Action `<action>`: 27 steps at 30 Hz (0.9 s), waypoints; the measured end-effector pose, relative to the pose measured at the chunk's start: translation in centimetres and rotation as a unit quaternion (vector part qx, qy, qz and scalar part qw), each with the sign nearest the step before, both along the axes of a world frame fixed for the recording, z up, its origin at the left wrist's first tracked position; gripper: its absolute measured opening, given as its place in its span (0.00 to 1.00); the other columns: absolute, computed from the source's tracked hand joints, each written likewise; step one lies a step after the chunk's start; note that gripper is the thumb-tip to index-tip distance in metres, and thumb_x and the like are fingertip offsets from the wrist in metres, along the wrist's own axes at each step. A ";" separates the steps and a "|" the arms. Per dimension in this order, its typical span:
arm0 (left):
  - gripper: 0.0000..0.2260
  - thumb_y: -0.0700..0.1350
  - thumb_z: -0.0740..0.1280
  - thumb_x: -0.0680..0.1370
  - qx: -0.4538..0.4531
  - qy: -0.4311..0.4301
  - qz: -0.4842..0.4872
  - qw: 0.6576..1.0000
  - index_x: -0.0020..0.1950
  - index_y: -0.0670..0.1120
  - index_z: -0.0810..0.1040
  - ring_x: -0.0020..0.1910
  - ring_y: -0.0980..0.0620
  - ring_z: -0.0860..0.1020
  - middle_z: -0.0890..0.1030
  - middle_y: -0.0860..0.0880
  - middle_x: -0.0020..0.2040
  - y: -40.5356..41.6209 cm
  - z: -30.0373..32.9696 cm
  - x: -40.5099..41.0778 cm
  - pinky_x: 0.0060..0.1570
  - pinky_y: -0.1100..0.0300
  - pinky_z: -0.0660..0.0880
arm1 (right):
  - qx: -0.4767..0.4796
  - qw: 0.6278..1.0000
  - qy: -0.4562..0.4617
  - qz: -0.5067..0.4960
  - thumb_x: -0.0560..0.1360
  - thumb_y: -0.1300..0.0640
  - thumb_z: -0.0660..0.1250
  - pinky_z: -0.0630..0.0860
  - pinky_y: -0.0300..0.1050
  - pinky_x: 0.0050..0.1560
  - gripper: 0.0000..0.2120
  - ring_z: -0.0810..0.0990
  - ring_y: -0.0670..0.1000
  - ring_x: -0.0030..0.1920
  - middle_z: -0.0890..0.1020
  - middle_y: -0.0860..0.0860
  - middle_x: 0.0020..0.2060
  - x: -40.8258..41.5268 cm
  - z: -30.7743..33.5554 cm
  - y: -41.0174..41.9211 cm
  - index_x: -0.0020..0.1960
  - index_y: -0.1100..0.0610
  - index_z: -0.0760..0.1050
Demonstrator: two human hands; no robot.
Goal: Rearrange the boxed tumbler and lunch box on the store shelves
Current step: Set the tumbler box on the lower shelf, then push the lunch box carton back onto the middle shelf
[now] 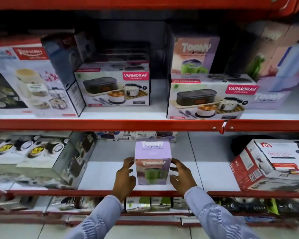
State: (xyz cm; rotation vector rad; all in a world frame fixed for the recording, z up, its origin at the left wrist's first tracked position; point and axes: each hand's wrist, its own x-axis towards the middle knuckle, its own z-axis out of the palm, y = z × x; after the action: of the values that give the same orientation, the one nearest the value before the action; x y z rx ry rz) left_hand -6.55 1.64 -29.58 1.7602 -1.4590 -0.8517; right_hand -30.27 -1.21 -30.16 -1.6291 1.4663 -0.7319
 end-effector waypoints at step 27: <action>0.34 0.50 0.72 0.71 -0.271 0.106 0.059 0.955 0.76 0.55 0.66 0.62 0.63 0.76 0.76 0.62 0.65 -4.3 22.3 -5.6 0.61 0.70 0.72 | -0.346 0.860 -0.217 -0.307 0.73 0.67 0.70 0.74 0.23 0.54 0.25 0.80 0.30 0.50 0.81 0.48 0.56 -3.2 21.9 -4.4 0.66 0.51 0.74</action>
State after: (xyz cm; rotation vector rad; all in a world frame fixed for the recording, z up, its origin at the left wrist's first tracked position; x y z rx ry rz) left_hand -12.19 -2.70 -7.23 1.2843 -1.2776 -0.4946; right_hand -33.50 -5.58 -8.23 -1.2942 1.4550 -2.0373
